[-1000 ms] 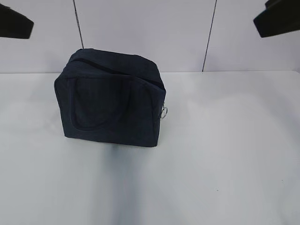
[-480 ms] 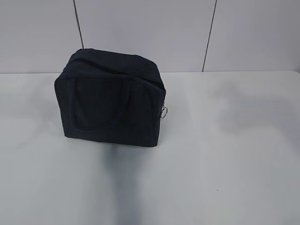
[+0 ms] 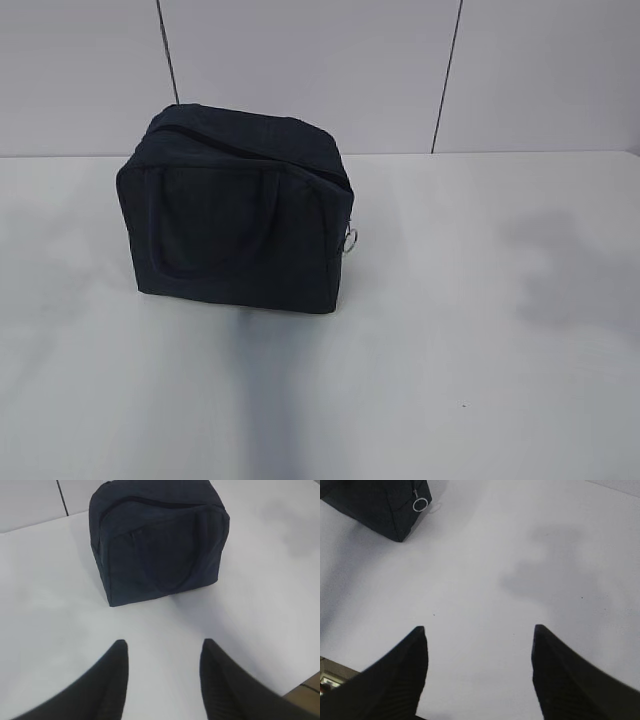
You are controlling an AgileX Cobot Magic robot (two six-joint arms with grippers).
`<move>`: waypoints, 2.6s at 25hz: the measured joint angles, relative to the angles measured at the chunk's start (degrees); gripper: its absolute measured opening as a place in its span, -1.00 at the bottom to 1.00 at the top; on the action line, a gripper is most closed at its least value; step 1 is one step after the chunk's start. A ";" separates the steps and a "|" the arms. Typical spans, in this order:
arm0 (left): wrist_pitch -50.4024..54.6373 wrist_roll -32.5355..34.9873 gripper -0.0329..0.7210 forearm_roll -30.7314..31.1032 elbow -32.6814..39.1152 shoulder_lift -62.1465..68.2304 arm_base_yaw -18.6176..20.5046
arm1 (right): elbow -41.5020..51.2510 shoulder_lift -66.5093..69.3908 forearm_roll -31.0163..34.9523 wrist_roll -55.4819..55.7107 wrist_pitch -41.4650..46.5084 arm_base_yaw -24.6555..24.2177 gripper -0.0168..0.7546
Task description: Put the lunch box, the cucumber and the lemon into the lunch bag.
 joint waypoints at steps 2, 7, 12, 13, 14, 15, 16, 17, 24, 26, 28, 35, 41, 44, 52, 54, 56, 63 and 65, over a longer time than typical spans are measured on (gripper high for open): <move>0.34 -0.37 0.00 0.00 0.88 -2.89 0.00 | 1.52 -3.01 -0.09 0.62 -0.14 0.00 0.33; 4.67 -2.51 0.00 1.87 2.83 -7.65 0.00 | 5.25 -7.65 -0.78 1.56 3.23 0.00 0.33; 8.37 -7.05 0.00 7.99 6.22 -11.80 0.00 | 7.46 -11.75 -3.91 3.61 8.24 0.00 0.33; 8.67 -7.46 0.00 8.39 6.79 -12.75 0.00 | 7.65 -12.63 -4.32 4.03 8.70 0.00 0.33; 8.92 -7.68 0.00 8.82 7.47 -13.59 0.00 | 7.90 -13.75 -4.55 4.35 9.03 0.00 0.33; 9.01 -7.95 0.00 8.96 8.09 -14.62 0.00 | 8.02 -14.93 -4.68 4.62 9.16 0.00 0.33; 9.04 -8.31 0.00 9.24 8.52 -15.64 0.00 | 8.14 -16.00 -4.83 4.75 9.16 0.00 0.33; 9.14 -8.71 0.00 9.64 9.07 -16.68 0.00 | 8.53 -17.38 -4.81 4.82 9.24 0.00 0.33; 9.48 -9.99 0.00 12.26 10.50 -25.14 0.00 | 12.50 -28.73 -6.02 7.70 7.95 0.00 0.33; 9.48 -10.08 0.00 12.39 10.50 -27.28 0.00 | 14.79 -31.96 -6.24 8.28 7.10 0.00 0.33; 9.69 -10.11 0.00 12.53 10.50 -29.36 0.00 | 16.77 -34.57 -6.71 9.06 6.86 0.00 0.33; 10.56 -10.21 0.00 13.82 10.50 -33.64 0.00 | 21.39 -36.93 -7.55 9.95 6.17 0.00 0.33; 10.78 -10.21 0.00 14.14 13.16 -34.07 0.00 | 22.97 -36.93 -7.78 10.09 3.96 0.00 0.31; 11.52 -10.21 0.00 14.79 13.91 -34.07 0.00 | 23.10 -36.93 -7.78 10.14 3.86 0.00 0.26; 12.37 -10.21 0.00 15.57 14.41 -34.07 0.00 | 23.10 -36.93 -7.78 10.27 3.77 0.00 0.23; 12.41 -10.21 0.00 15.67 14.41 -34.07 0.00 | 23.10 -36.93 -7.87 10.73 3.73 0.00 0.23; 12.41 -10.21 0.00 15.67 14.41 -34.07 0.00 | 23.10 -36.93 -8.29 10.86 3.63 0.00 0.22; 12.41 -10.21 -0.01 15.67 14.41 -34.07 0.00 | 23.10 -36.93 -8.29 11.12 3.63 0.00 0.22; 12.41 -10.21 -0.01 15.67 14.41 -34.07 0.00 | 23.10 -36.93 -8.29 11.22 3.63 0.00 0.22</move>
